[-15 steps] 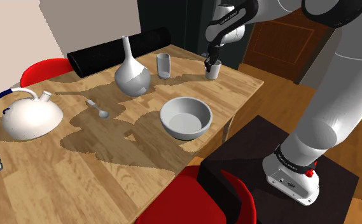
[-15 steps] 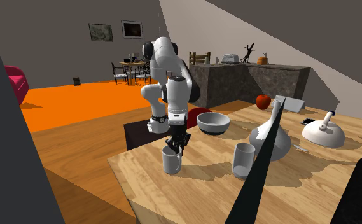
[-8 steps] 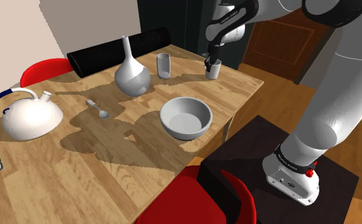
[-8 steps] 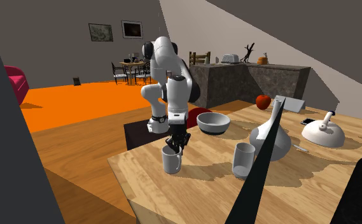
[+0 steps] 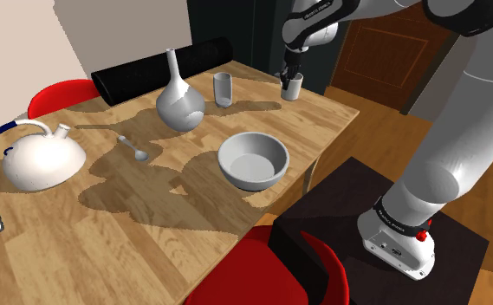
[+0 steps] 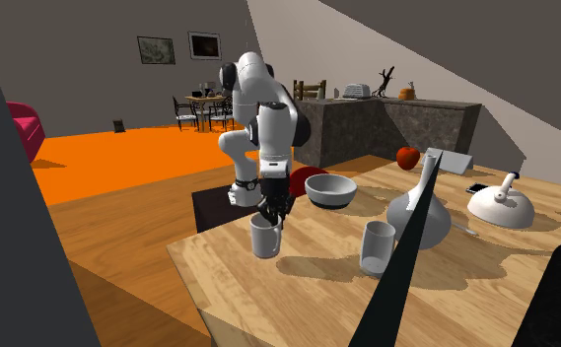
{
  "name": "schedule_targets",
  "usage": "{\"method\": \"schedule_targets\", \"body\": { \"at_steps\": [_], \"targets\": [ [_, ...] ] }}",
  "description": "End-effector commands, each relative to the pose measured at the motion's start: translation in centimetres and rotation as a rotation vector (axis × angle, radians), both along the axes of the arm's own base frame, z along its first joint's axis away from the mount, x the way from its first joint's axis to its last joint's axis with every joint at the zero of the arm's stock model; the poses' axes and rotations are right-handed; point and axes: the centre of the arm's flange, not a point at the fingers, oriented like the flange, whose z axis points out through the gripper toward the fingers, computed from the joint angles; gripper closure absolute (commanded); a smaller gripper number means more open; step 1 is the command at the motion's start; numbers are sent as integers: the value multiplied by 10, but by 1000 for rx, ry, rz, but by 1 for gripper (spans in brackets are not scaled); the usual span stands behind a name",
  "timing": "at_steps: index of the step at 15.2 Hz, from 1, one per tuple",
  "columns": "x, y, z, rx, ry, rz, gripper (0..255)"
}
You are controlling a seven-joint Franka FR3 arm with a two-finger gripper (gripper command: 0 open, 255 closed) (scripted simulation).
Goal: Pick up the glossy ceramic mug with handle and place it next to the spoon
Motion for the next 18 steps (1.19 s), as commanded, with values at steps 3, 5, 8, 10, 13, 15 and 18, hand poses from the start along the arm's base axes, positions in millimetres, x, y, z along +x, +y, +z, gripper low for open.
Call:
{"method": "schedule_targets", "body": {
  "at_steps": [3,5,8,10,13,15,18],
  "targets": [
    [0,0,22,0,0,0,255],
    [0,0,33,0,0,0,255],
    [0,0,49,0,0,0,255],
    [0,0,59,0,0,0,255],
    [0,0,75,0,0,0,255],
    [0,0,85,0,0,0,255],
    [0,0,101,0,0,0,255]
  ]
}}
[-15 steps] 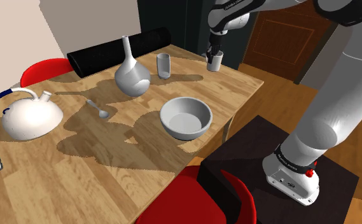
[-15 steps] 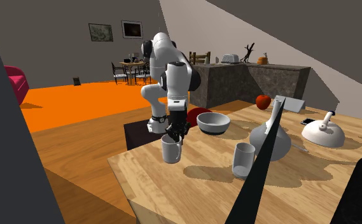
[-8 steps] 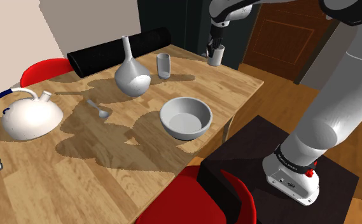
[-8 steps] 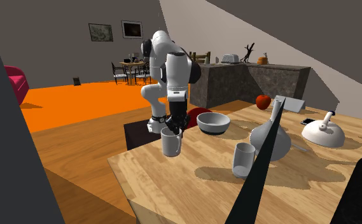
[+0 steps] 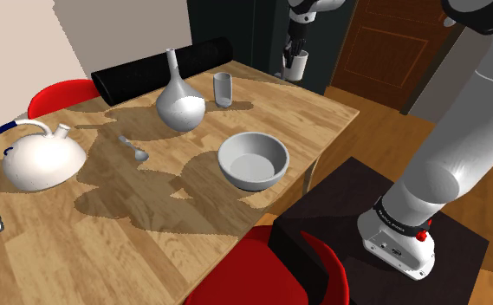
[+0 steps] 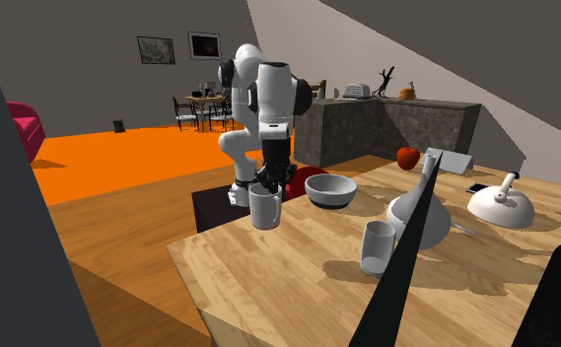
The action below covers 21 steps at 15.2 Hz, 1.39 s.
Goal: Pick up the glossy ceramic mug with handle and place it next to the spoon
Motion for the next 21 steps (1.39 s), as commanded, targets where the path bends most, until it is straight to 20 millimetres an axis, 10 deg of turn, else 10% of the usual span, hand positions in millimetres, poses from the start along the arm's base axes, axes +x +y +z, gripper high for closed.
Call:
{"method": "schedule_targets", "body": {
  "at_steps": [1,6,21],
  "targets": [
    [-1,0,11,0,0,0,255],
    [-1,0,36,0,0,0,255],
    [-2,198,37,0,0,0,255]
  ]
}}
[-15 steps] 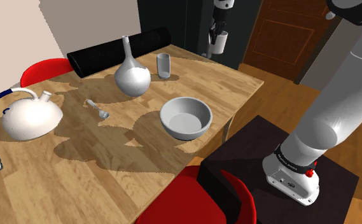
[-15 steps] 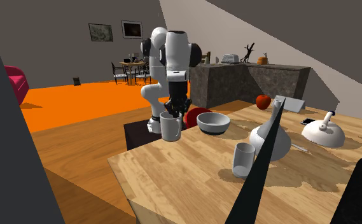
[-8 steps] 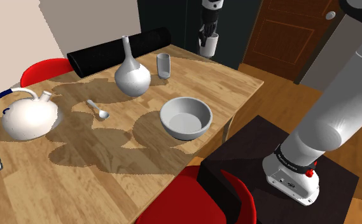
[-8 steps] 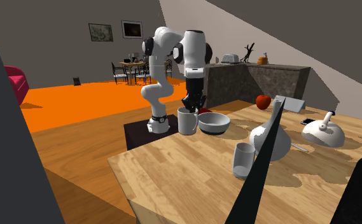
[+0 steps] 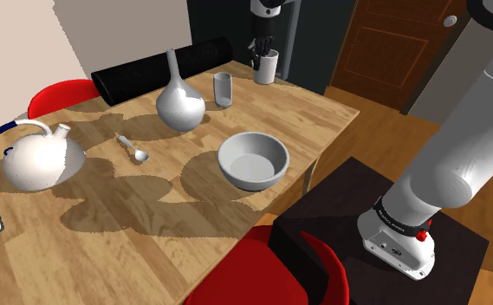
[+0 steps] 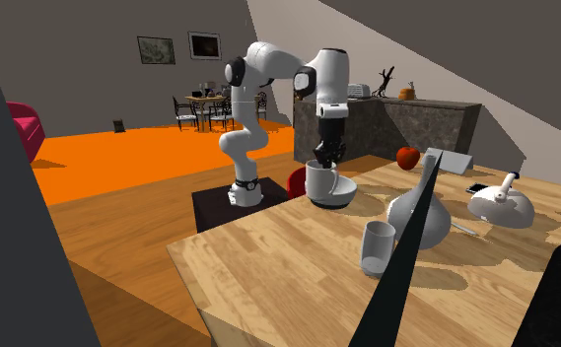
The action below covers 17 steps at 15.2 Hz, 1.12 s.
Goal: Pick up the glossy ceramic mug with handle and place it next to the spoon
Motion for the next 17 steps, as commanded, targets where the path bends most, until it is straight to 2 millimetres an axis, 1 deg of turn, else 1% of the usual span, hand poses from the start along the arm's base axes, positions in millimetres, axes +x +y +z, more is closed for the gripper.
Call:
{"method": "schedule_targets", "body": {
  "at_steps": [1,17],
  "targets": [
    [-2,28,0,0,-1,-2,255],
    [-3,239,1,0,-1,-2,255]
  ]
}}
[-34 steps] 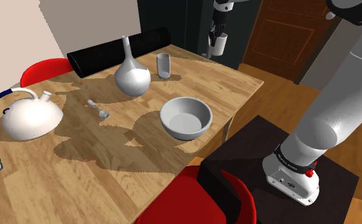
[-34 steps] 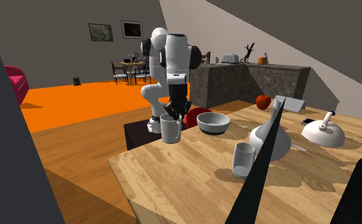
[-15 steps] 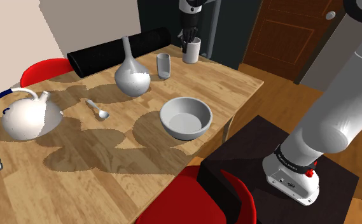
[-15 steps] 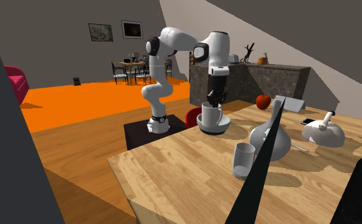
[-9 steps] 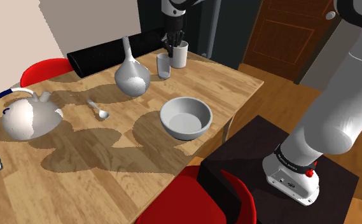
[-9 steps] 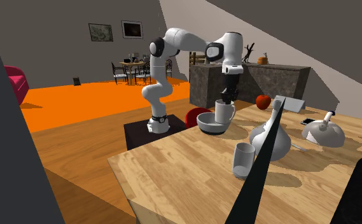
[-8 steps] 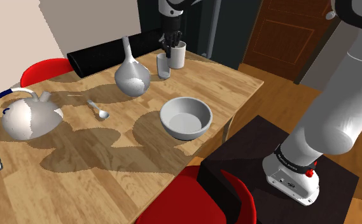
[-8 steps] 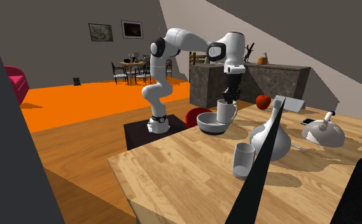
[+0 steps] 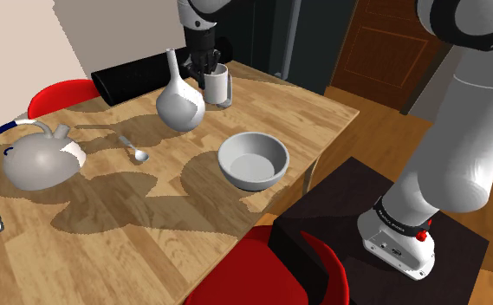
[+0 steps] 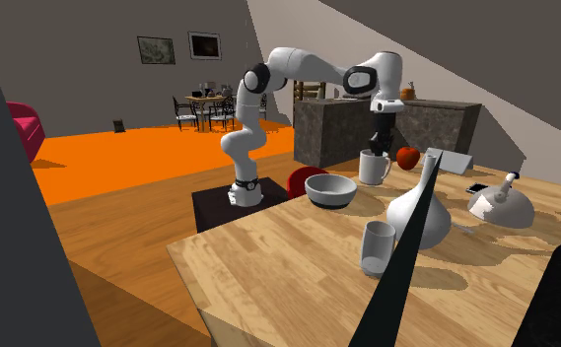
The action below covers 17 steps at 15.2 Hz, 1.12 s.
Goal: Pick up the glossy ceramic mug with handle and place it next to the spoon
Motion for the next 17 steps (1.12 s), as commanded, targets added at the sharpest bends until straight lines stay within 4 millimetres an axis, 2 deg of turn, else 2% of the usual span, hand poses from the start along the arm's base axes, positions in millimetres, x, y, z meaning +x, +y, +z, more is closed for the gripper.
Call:
{"method": "schedule_targets", "body": {
  "at_steps": [1,8,17],
  "targets": [
    [2,25,1,0,-1,-2,255],
    [1,116,2,0,-1,-2,255],
    [1,117,-46,0,-1,-2,255]
  ]
}}
